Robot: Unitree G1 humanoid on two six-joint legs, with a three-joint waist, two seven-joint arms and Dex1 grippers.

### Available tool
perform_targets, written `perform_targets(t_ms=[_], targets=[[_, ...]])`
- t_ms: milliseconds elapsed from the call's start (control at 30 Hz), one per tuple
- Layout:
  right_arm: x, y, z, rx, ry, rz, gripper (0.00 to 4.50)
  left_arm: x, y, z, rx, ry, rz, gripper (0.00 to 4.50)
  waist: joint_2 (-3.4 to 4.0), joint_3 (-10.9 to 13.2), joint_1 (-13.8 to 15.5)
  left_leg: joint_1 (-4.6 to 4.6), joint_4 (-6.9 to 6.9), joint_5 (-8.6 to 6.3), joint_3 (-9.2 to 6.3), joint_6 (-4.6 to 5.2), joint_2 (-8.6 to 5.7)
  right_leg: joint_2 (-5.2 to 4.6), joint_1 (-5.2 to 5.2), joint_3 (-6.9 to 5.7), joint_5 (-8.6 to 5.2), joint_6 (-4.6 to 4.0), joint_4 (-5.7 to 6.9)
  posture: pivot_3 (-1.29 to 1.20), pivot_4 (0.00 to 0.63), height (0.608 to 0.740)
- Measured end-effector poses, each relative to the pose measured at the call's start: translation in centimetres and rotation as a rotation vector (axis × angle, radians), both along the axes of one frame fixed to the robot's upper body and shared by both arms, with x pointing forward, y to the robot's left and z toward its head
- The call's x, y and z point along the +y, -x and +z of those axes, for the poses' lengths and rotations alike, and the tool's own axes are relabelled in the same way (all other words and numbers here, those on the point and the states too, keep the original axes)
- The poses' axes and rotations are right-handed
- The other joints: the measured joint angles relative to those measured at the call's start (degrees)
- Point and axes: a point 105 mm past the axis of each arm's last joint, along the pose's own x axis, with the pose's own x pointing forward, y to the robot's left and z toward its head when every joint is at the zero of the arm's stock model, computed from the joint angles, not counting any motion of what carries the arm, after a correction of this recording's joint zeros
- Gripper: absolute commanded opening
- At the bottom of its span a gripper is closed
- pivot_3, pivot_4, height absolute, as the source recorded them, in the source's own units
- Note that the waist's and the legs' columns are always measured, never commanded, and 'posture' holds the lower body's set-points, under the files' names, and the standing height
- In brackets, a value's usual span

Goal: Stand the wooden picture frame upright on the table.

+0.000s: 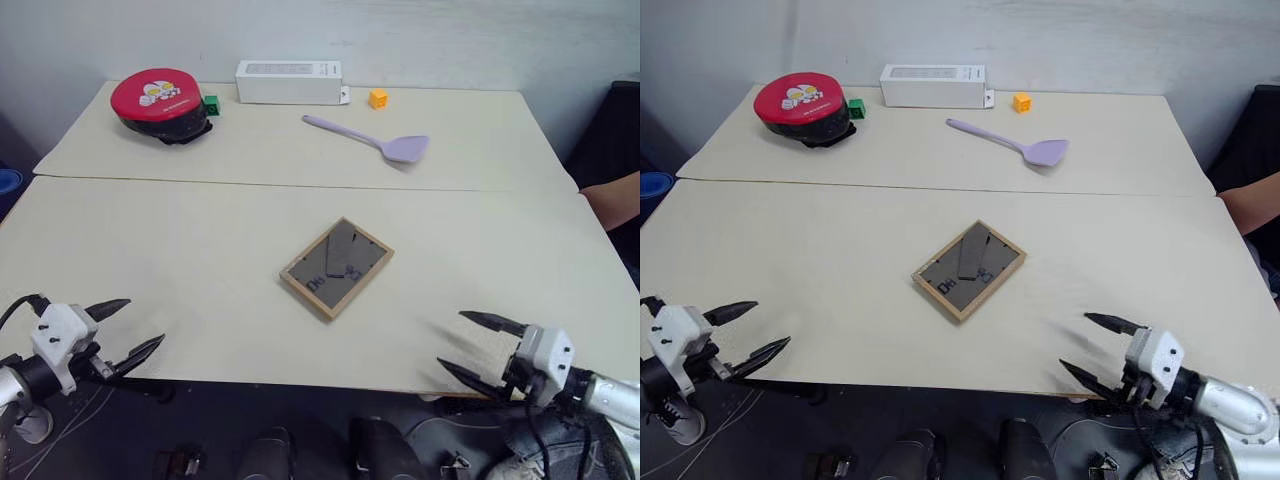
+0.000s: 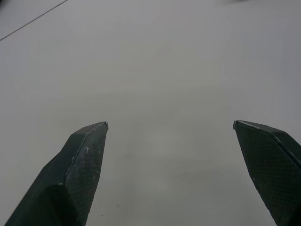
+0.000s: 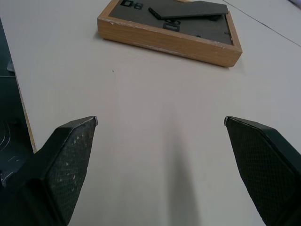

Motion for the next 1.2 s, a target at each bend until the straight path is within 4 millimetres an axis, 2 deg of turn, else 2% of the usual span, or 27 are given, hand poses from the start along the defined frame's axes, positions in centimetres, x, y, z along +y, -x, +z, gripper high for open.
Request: perform_targets(t_ms=[67, 200, 267, 333, 467, 500, 600, 667, 700, 733, 867, 1000, 1200], targets=[[0.2, 0.0, -0.3, -0.006, -0.005, 0.003, 4.47, 0.3, -0.4, -0.1, -0.005, -0.004, 0.012, 4.5, -0.01, 0.0, 0.0, 0.01, 0.0, 0.0, 0.0, -0.01, 0.0, 0.01, 0.0, -0.01, 0.0, 0.0, 0.02, 0.0, 0.15, 0.74], [1.5, 0.5, -1.2, 0.023, -0.041, 0.026, 4.47, -0.7, -1.8, 1.2, -0.049, 0.037, -0.015, 4.5, -0.05, 0.0, 0.2, 0.0, 0.04, 0.0, -0.02, -0.01, 0.0, -0.01, 0.01, -0.03, 0.0, 0.0, 0.04, 0.0, 0.15, 0.74], [2.5, 0.5, -1.3, 0.049, -0.082, 0.017, 4.09, -2.1, -3.3, 1.8, -0.05, 0.072, -0.047, 4.11, -0.05, 0.0, 0.2, 0.0, 0.08, 0.01, -0.02, -0.03, 0.0, -0.01, 0.01, -0.02, 0.0, 0.0, 0.07, 0.0, 0.15, 0.74], [3.7, -0.1, -1.1, 0.073, -0.105, 0.02, 3.57, -4.1, -5.7, 2.7, -0.049, 0.104, -0.083, 3.64, -0.05, 0.0, 0.4, -0.02, 0.21, 0.03, -0.08, -0.05, -0.02, -0.02, 0.03, -0.07, 0.01, 0.02, 0.16, 0.0, 0.15, 0.74], [5.9, -2.3, 0.0, 0.05, -0.08, 0.022, 2.17, -9.2, -10.3, 4.8, -0.072, 0.113, -0.197, 2.39, -0.14, -0.1, 0.3, -0.08, 0.34, 0.18, -0.06, -0.37, -0.07, 0.04, -0.01, -0.07, 0.05, 0.08, 0.21, 0.0, 0.15, 0.74], [6.3, -3.0, 0.2, 0.036, -0.063, 0.008, 1.74, -10.5, -11.4, 4.9, -0.068, 0.113, -0.223, 2.01, -0.13, -0.1, 0.2, -0.09, 0.34, 0.19, -0.02, -0.38, -0.07, 0.08, -0.05, -0.06, 0.05, 0.09, 0.22, 0.0, 0.15, 0.74], [6.5, -4.6, 0.0, 0.018, -0.029, -0.041, 0.74, -12.1, -13.5, 3.8, -0.028, 0.11, -0.238, 1.11, -0.16, -0.1, -0.2, -0.19, 0.37, 0.18, 0.15, -0.42, 0.0, 0.31, -0.22, -0.01, 0.05, 0.1, 0.39, 0.0, 0.15, 0.74], [6.8, -6.8, 0.2, 0.001, 0.006, -0.075, 0.04, -13.8, -16.0, 3.1, -0.003, 0.134, -0.217, 0.48, -0.2, -0.1, 0.0, -0.38, 0.63, 0.19, 0.17, -0.38, -0.03, 0.33, -0.33, -0.1, 0.11, 0.19, 0.51, 0.0, 0.15, 0.74], [6.9, -7.6, 0.4, -0.014, 0.021, -0.088, 0.0, -14.7, -16.9, 3.0, 0.008, 0.154, -0.213, 0.17, -0.22, -0.1, 0.1, -0.4, 0.69, 0.2, 0.16, -0.36, -0.05, 0.3, -0.33, -0.09, 0.11, 0.2, 0.55, 0.0, 0.15, 0.74], [7.2, -8.4, 0.6, -0.032, 0.033, -0.098, 0.0, -15.7, -17.6, 2.9, 0.015, 0.16, -0.22, 0.08, -0.22, -0.1, 0.1, -0.46, 0.72, 0.19, 0.16, -0.34, -0.04, 0.31, -0.36, -0.08, 0.11, 0.2, 0.55, 0.0, 0.15, 0.74], [8.2, -9.7, 0.5, -0.037, 0.016, -0.137, 0.0, -17.2, -18.2, 1.7, 0.033, 0.107, -0.258, 0.08, -0.22, -0.1, 0.0, -0.65, 0.72, 0.18, 0.17, -0.34, -0.03, 0.3, -0.58, -0.04, 0.11, 0.2, 0.58, 0.0, 0.15, 0.74], [10.1, -10.6, 1.2, -0.049, -0.018, -0.134, 0.0, -19.8, -17.3, 0.2, 0.078, 0.102, -0.365, 0.08, -0.22, -0.1, 0.0, -1.23, 1.28, 0.18, 0.19, -0.36, -0.03, 0.28, -1.14, -0.01, 0.12, 0.21, 1.05, 0.0, 0.15, 0.74], [9.7, -10.8, 1.2, -0.037, -0.011, -0.153, 0.0, -19.7, -15.3, -0.5, 0.106, 0.111, -0.424, 0.08, -0.21, -0.1, 0.0, -1.22, 1.33, 0.17, 0.2, -0.35, -0.03, 0.26, -1.12, 0.04, 0.12, 0.21, 1.12, 0.0, 0.15, 0.74]])
